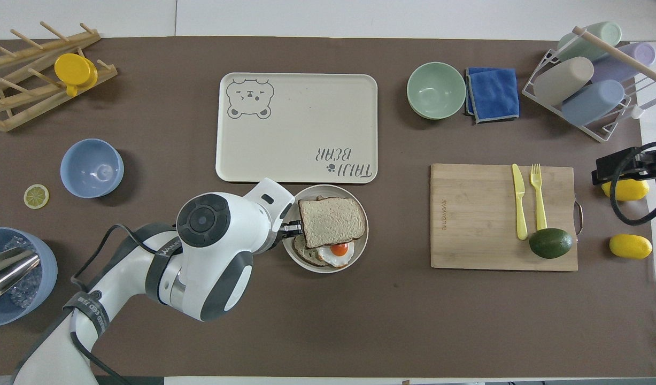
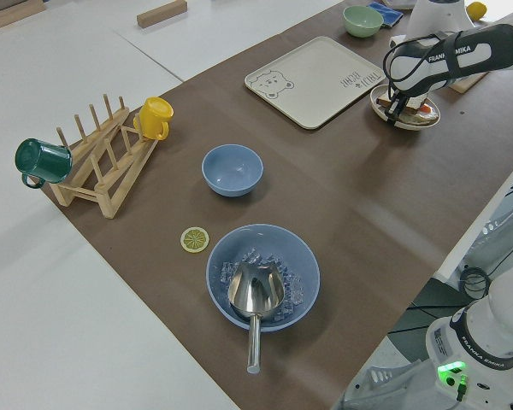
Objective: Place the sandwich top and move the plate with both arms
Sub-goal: 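Slide the plate with the left gripper onto the bear-print tray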
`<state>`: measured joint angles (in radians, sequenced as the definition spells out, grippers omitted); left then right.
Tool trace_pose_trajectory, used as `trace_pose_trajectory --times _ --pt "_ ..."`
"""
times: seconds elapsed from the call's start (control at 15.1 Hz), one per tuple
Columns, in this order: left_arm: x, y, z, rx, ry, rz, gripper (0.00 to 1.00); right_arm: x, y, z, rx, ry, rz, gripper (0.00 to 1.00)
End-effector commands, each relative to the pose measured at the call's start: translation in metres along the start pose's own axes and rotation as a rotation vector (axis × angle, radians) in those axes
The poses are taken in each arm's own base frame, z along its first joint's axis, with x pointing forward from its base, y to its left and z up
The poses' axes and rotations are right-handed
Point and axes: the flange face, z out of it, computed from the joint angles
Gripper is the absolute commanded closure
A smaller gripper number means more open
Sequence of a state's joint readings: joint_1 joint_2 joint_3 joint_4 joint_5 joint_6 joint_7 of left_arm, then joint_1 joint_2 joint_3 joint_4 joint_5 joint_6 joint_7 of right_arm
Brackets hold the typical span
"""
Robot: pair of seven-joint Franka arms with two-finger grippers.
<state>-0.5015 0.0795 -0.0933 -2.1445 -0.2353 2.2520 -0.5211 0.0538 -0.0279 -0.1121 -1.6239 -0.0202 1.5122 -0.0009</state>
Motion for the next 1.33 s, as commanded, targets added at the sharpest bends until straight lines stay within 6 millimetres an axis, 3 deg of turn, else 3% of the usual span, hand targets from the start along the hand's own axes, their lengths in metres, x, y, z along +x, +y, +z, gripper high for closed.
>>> trace_pose_trajectory --times 0.0,0.33,0.46,0.66,0.86,1.06,1.26 --pt "0.027 -0.005 -0.046 -0.053 -0.029 -0.017 1.00 -0.002 0.001 0.001 0.004 -0.005 0.017 0.00" --pt "0.086 -0.029 -0.095 -0.147 -0.016 -0.081 1.00 -0.002 0.001 0.000 0.004 -0.004 0.017 0.00" --pt "0.111 -0.038 -0.105 -0.198 -0.007 -0.130 1.00 -0.002 0.001 0.000 0.004 -0.004 0.017 0.00" --pt "0.148 -0.049 -0.104 -0.217 0.011 -0.166 1.00 -0.002 0.001 0.000 0.004 -0.004 0.017 0.00" --pt "0.190 -0.058 -0.085 -0.219 0.020 -0.190 1.00 -0.002 0.001 0.001 0.004 -0.005 0.017 0.00" --pt "0.215 -0.062 -0.044 -0.197 0.015 -0.194 1.00 -0.002 0.001 0.001 0.004 -0.005 0.017 0.00" --pt "0.219 -0.065 -0.027 -0.182 0.067 -0.152 1.00 -0.002 0.001 0.000 0.004 -0.004 0.017 0.00"
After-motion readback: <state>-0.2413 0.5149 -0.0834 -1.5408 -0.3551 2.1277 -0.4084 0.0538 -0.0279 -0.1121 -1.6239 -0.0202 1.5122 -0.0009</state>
